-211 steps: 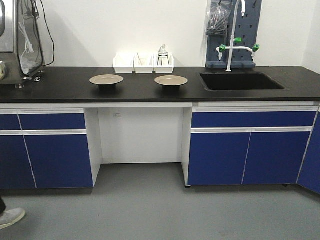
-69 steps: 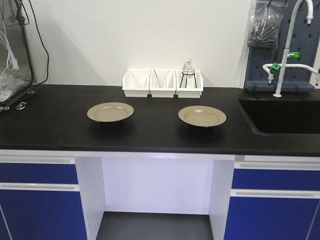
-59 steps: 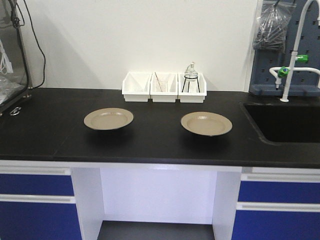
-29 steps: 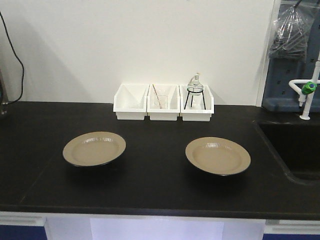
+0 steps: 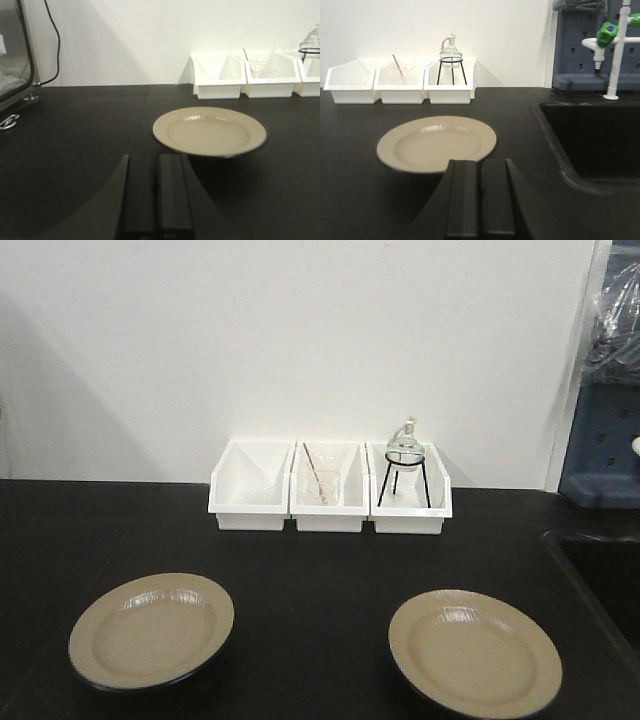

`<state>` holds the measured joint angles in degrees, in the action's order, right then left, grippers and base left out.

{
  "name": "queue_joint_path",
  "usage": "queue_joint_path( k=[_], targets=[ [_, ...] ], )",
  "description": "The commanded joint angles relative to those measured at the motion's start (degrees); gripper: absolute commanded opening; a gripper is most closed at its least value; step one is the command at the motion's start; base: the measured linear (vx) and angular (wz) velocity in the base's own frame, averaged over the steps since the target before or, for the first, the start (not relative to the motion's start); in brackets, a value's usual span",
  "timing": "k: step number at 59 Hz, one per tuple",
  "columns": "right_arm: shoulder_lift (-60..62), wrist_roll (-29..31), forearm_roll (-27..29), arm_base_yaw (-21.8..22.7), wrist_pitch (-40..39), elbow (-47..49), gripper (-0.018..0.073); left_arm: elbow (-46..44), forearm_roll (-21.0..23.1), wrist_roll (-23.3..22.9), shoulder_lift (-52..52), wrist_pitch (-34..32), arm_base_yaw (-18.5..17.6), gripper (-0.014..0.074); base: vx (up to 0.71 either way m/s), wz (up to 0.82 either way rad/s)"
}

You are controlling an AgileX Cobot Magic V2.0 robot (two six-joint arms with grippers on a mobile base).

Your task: Arrange circular plates on left workspace

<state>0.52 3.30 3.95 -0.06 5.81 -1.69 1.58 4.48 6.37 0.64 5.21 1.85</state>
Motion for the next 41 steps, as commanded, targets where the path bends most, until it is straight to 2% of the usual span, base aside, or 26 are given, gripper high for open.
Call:
queue_joint_path(
  k=[1,21,41],
  targets=[
    [0.95,0.15,-0.36,0.32,-4.42,-0.37,-0.0004,0.71,0.04,-0.55,0.87,-5.21,-0.29,0.0002,0.41,0.01],
    [0.95,0.15,-0.36,0.32,-4.42,-0.37,-0.0004,0.71,0.04,-0.55,0.87,-5.21,-0.29,0.0002,0.33,-0.06],
    [0.95,0.15,-0.36,0.32,-4.42,-0.37,-0.0004,0.71,0.04,-0.55,0.87,-5.21,-0.29,0.0002,0.18,-0.06]
  ],
)
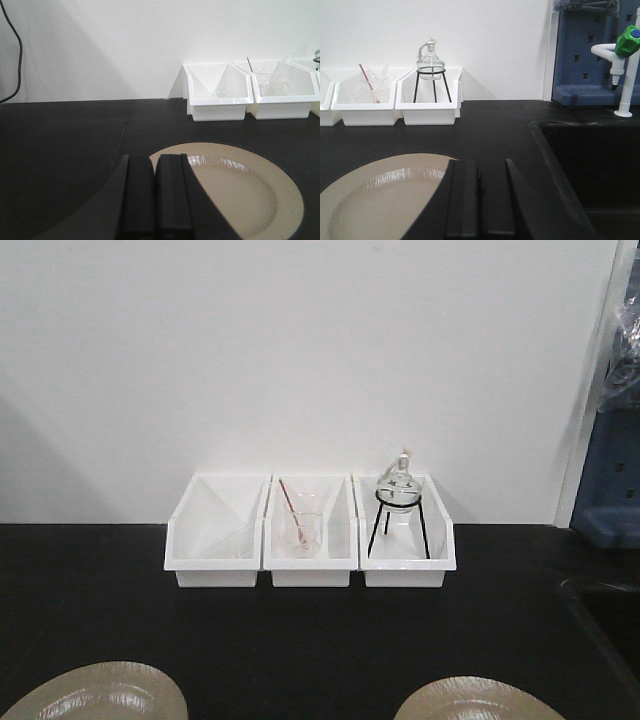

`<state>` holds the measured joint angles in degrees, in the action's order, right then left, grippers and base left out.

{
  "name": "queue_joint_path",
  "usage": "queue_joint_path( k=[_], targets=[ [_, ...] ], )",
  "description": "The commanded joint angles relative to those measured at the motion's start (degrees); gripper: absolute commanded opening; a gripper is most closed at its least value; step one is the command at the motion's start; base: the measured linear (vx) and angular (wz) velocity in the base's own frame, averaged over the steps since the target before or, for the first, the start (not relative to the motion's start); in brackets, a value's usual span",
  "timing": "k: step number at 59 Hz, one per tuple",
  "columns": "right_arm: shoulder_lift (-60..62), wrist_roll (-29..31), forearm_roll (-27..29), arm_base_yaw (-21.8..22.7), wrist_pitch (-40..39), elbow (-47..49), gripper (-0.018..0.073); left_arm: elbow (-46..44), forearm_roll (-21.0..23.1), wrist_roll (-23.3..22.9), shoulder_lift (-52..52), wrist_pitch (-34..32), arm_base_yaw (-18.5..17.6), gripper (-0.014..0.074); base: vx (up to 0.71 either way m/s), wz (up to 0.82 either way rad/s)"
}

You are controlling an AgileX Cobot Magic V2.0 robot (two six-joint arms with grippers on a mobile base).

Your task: Arrange circular plates on left workspace

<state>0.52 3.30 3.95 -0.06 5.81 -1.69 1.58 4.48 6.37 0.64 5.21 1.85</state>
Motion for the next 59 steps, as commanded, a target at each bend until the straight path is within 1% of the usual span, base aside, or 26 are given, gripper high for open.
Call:
queue_joint_path(
  k=[1,54,59],
  targets=[
    [0.95,0.15,-0.36,0.32,-4.42,-0.37,-0.0004,0.71,0.04,-0.55,0.87,-5.21,-0.29,0.0002,0.1,-0.03],
    [0.95,0.15,-0.36,0.32,-4.97,-0.37,-0.0004,0.71,0.04,-0.55,0.87,-5.21,-0.29,0.0002,0.01,0.0],
    [0.95,0.15,-0.36,0.32,-5.42,-0.31,-0.0004,0.66,0.03,-0.55,0.87,-6.93,-0.29,0.0002,0.0,0.0]
  ],
)
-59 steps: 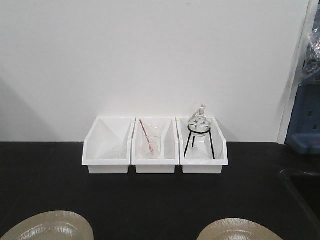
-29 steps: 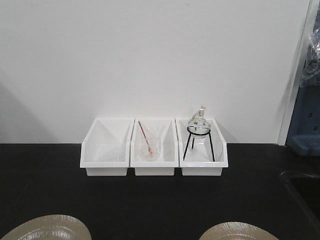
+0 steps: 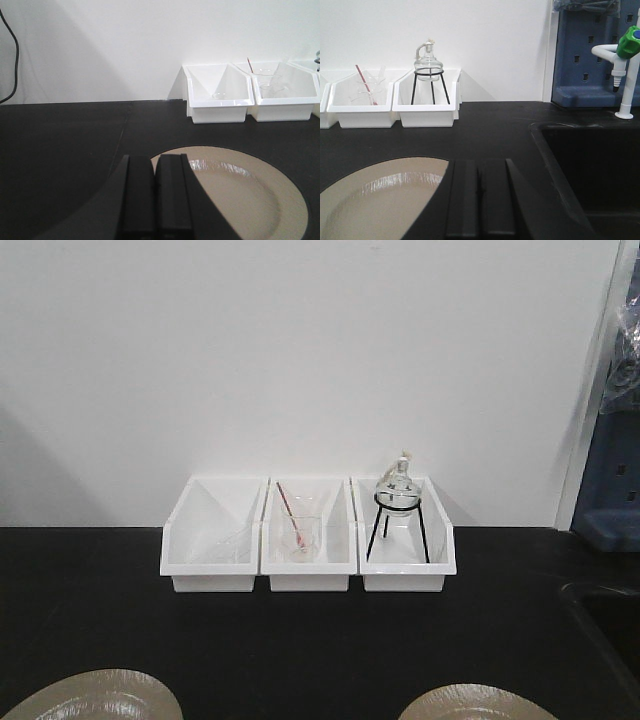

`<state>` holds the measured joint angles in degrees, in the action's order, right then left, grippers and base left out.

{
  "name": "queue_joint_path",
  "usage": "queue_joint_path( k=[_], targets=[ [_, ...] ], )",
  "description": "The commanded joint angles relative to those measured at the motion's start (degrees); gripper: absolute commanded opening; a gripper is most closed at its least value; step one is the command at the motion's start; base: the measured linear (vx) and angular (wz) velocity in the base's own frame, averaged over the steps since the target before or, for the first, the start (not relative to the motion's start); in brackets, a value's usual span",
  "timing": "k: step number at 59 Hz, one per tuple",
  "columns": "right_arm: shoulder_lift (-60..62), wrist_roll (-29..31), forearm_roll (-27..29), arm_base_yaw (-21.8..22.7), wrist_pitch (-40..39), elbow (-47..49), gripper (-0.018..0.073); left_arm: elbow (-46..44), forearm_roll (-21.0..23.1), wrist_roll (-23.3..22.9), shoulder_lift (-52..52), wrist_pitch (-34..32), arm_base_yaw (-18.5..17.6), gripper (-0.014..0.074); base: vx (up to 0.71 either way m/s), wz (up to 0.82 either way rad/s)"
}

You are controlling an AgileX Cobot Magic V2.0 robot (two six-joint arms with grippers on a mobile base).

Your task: Arrange circular plates on left workspace

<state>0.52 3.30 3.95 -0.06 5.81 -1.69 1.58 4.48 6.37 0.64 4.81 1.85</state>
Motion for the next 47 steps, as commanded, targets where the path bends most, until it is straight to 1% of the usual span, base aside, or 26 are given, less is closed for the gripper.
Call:
queue_joint_path(
  k=[1,9,18,26,29,33,38,43,47],
  targets=[
    [0.95,0.15,-0.36,0.32,-6.16,-0.3,-0.0004,0.66,0.03,-0.55,0.87,-7.02,-0.29,0.0002,0.0,0.0],
    [0.95,0.15,-0.36,0.32,-10.87,-0.3,-0.0004,0.66,0.03,-0.55,0.87,-10.33,-0.29,0.0002,0.0,0.0],
    [0.95,-0.01,-0.36,0.32,-15.87,-0.01,-0.0004,-0.54,0.07,-0.6,0.87,-15.97,-0.29,0.0002,0.0,0.0],
    [0.95,-1.81,-0.32,0.32,-16.72,3.6,-0.0004,-4.67,0.07,-0.67,0.87,-15.82,-0.29,0.0002,0.0,0.0],
    [0.87,-1.81,-0.32,0.32,-15.91,6.46,-0.0004,-7.05,0.09,-0.73,0.87,-15.23,-0.29,0.0002,0.0,0.0],
    [0.01,-1.73,-0.32,0.32,-13.85,10.57,-0.0004,-10.8,1.51,-2.25,0.54,-13.33,-0.29,0.0002,0.0,0.0],
    [-2.91,-1.79,-0.09,0.32,-8.89,16.5,-0.0004,-16.11,3.12,-4.85,-1.52,-8.83,-0.29,0.0002,0.0,0.0],
    [-8.92,-2.49,0.13,0.32,-3.64,23.54,-0.0004,-21.97,3.12,-5.29,-6.2,-4.81,-0.29,0.0002,0.0,0.0],
    [-15.11,-3.3,0.6,0.32,0.49,28.77,-0.0004,-26.72,3.2,-5.36,-12.43,-2.26,-0.29,0.0002,0.0,0.0]
  ],
)
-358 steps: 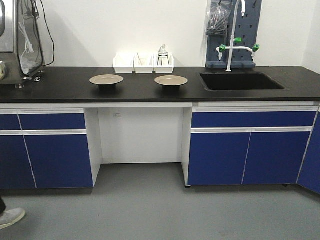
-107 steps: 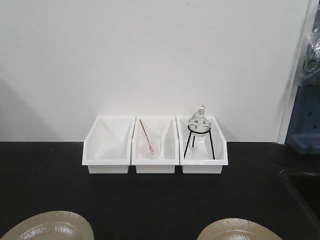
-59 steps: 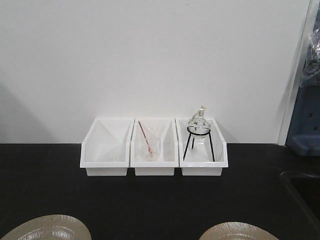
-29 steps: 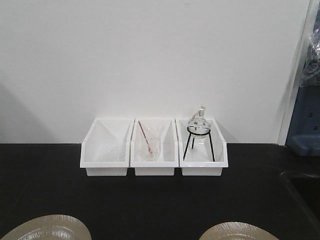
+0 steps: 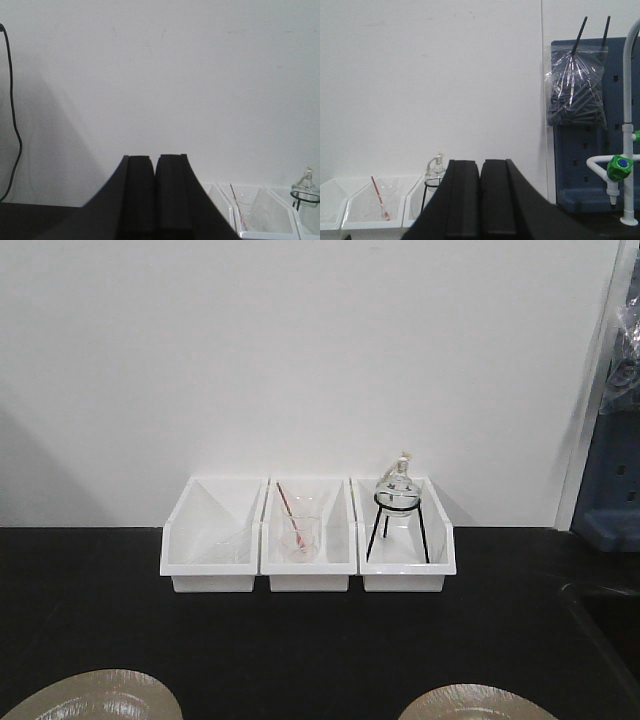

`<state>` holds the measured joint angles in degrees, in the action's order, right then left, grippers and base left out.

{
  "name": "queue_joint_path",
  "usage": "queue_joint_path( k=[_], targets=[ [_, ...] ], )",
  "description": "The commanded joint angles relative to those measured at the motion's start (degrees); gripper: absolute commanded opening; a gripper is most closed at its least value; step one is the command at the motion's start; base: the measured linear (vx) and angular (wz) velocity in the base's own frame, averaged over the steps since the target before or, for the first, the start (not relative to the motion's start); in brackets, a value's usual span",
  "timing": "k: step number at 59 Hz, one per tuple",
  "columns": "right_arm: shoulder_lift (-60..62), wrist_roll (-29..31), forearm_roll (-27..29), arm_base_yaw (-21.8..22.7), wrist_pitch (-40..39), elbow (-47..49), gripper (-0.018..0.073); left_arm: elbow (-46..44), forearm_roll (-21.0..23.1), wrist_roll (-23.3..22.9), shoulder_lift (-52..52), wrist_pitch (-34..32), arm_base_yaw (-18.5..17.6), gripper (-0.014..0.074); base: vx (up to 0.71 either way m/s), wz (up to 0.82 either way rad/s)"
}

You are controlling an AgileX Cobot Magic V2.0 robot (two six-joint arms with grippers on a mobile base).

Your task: Arrange circular plates on left workspace

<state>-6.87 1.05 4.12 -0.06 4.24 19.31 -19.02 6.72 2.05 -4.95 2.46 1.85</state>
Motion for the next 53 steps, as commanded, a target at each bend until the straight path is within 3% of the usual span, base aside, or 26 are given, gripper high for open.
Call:
queue_joint_path(
  k=[1,6,12,17,21,25,26,27,29,33,37,44,53],
  targets=[
    [-9.21,-1.05,0.76,0.32,3.02,8.9,-0.0004,-7.11,1.15,-1.19,-8.24,0.78,-0.29,0.0002,0.0,0.0],
    [-19.02,-2.21,4.48,0.32,9.35,15.45,-0.0004,-12.56,2.97,-1.3,-17.52,5.47,-0.34,0.0002,0.0,0.0],
    [-30.15,-1.44,12.94,0.32,17.62,21.77,-0.0004,-18.56,8.79,-0.74,-28.26,13.54,-0.72,0.0002,0.0,0.0],
    [-40.1,5.06,21.73,0.32,25.17,26.76,-0.0004,-23.04,16.27,4.01,-36.51,20.07,-1.78,0.0002,0.0,0.0],
    [-46.8,14.49,32.93,0.32,31.38,29.55,-0.0004,-25.51,26.15,12.01,-42.7,25.65,-2.82,0.0002,0.0,0.0],
    [-53.13,24.9,44.77,0.32,38.79,31.4,-0.0004,-27.3,37.39,23.88,-47.65,31.47,-2.99,0.0002,0.0,0.0],
    [-55.06,28.19,48.72,0.32,40.35,31.79,-0.0004,-27.86,42.66,27.58,-49.16,33.62,-2.98,0.0002,0.0,0.0],
    [-56.31,30.3,51.27,0.32,42.56,32.01,-0.0004,-27.97,43.99,29.93,-50.12,35.06,-2.98,0.0002,0.0,0.0],
    [-59.85,35.84,58.08,0.32,46.08,32.4,-0.0004,-28.42,52.89,36.0,-52.84,39.36,-2.98,0.0002,0.0,0.0],
    [-64.71,43.0,66.95,0.34,51.21,32.41,-0.0004,-28.48,62.6,42.72,-56.38,44.96,-2.98,0.0002,0.0,0.0],
    [-68.22,46.72,71.45,0.34,54.07,32.41,-0.0004,-28.48,71.39,45.96,-60.28,49.46,-2.85,0.0002,0.0,0.0],
    [-70.09,46.82,73.2,0.34,54.55,32.41,-0.0004,-28.48,79.53,47.45,-64.16,55.12,-0.34,0.0002,0.0,0.0],
    [-69.79,46.82,73.0,0.34,53.01,32.41,-0.0004,-28.48,81.21,45.73,-65.53,53.41,4.38,0.0002,0.0,0.0]
  ],
)
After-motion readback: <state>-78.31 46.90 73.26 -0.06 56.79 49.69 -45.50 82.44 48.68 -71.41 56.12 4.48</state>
